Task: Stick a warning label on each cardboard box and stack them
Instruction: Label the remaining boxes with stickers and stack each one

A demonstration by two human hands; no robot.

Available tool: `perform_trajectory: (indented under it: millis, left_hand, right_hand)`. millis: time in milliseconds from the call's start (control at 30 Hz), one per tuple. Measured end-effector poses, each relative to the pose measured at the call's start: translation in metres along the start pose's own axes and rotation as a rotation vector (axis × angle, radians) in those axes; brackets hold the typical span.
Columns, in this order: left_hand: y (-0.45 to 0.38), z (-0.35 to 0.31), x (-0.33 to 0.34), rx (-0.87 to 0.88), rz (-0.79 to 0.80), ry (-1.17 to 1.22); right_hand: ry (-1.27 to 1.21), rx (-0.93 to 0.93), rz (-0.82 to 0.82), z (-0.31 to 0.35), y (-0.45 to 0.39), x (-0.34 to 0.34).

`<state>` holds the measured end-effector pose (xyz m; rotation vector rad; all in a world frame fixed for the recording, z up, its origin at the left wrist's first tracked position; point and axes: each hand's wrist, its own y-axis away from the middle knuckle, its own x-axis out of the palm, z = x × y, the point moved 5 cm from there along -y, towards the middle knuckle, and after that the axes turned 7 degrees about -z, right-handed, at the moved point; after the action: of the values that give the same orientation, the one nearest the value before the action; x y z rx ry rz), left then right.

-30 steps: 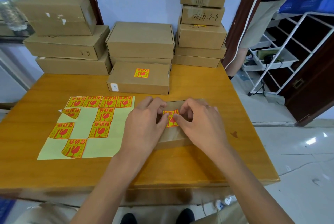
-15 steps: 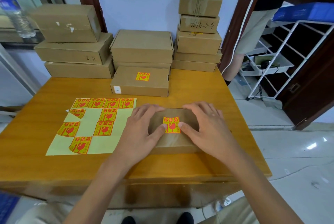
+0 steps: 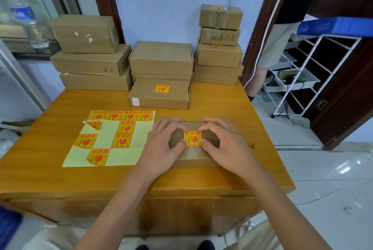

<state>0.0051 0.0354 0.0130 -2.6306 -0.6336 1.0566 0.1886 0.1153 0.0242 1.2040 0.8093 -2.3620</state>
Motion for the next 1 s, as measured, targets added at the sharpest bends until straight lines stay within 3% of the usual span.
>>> perform_trajectory:
  millis: [800, 1000]
  left_hand:
    - [-0.0001, 0.0015, 0.003, 0.025, -0.029, -0.027]
    - [-0.0023, 0.0035, 0.0048, 0.051, -0.012, -0.07]
  right_hand:
    - [-0.095, 0.034, -0.058, -0.0039, -0.0002, -0.0013]
    - [-0.019, -0.006, -0.047, -0.0023, -0.0011, 0.0022]
